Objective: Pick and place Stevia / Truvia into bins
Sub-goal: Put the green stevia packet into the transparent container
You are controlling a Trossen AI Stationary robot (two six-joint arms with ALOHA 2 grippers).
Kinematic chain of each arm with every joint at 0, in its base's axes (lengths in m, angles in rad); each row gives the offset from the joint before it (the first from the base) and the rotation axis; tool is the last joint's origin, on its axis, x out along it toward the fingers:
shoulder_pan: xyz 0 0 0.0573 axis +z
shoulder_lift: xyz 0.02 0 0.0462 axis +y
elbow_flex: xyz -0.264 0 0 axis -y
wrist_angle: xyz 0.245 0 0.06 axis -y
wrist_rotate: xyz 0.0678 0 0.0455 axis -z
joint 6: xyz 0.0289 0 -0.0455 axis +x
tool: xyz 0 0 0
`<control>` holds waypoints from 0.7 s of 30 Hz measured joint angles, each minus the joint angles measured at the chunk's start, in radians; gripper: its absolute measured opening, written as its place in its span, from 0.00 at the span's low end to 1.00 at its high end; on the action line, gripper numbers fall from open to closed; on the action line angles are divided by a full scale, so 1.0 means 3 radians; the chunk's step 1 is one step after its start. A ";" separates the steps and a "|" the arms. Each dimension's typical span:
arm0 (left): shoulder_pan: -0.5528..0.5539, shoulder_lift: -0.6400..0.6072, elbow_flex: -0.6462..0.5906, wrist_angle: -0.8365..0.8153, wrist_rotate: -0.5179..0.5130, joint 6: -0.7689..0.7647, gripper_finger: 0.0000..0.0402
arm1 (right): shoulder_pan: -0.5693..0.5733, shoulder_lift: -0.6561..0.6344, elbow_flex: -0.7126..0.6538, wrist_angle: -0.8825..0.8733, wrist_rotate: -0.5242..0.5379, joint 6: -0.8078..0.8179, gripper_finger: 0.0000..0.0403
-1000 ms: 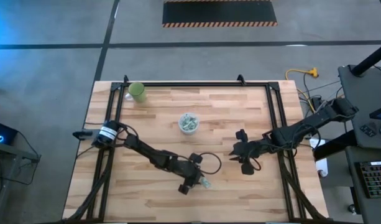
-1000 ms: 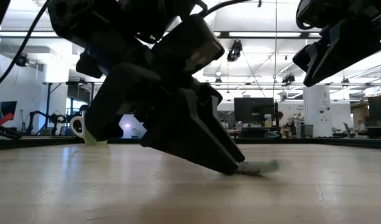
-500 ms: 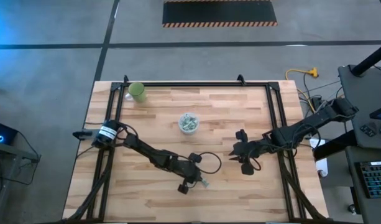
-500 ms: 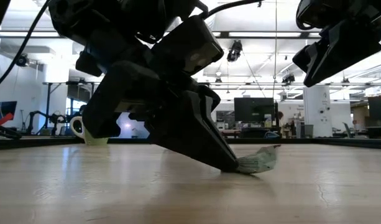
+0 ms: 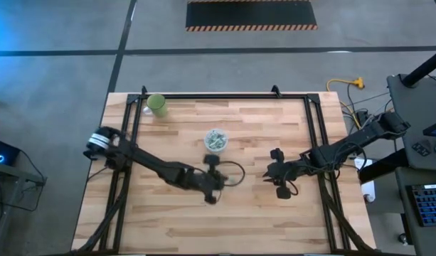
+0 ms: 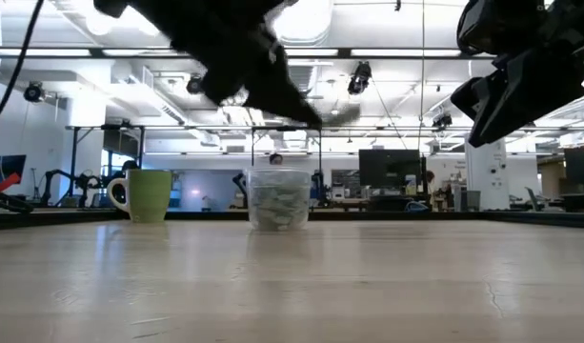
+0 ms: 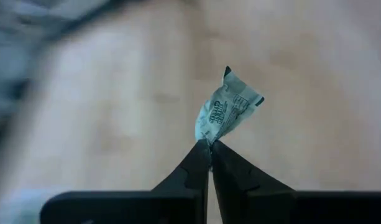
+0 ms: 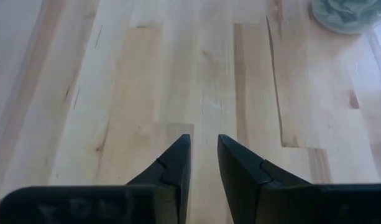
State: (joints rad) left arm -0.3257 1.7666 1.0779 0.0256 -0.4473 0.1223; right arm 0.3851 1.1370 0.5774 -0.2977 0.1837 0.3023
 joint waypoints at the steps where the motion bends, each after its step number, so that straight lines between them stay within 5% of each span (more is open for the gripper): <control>1: 0.0009 -0.0086 0.0001 -0.0015 -0.0244 0.0046 0.00 | 0.0000 -0.0001 -0.0006 0.0002 0.0000 -0.0014 0.18; 4: 0.0066 -0.0318 0.0001 -0.0170 -0.0952 0.0139 0.00 | 0.0010 -0.0001 -0.0019 0.0039 -0.0003 -0.0060 0.18; 7: 0.0213 -0.0464 -0.0005 -0.0358 -0.1285 0.0148 0.00 | 0.0020 0.0000 -0.0027 0.0134 -0.0003 -0.0076 0.18; 13: 0.0600 -0.0498 -0.0023 -0.0494 -0.1263 0.0136 0.00 | 0.0023 -0.0001 -0.0030 0.0364 -0.0001 -0.0088 0.18; 21: 0.1018 -0.0450 -0.0023 -0.0843 -0.0717 -0.0240 0.00 | 0.0023 -0.0001 -0.0029 0.0367 0.0000 -0.0166 0.18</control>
State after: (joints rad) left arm -0.0204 1.6318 1.0710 -0.2274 -0.6625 0.0503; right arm 0.3920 1.1366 0.5686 -0.1876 0.1837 0.2524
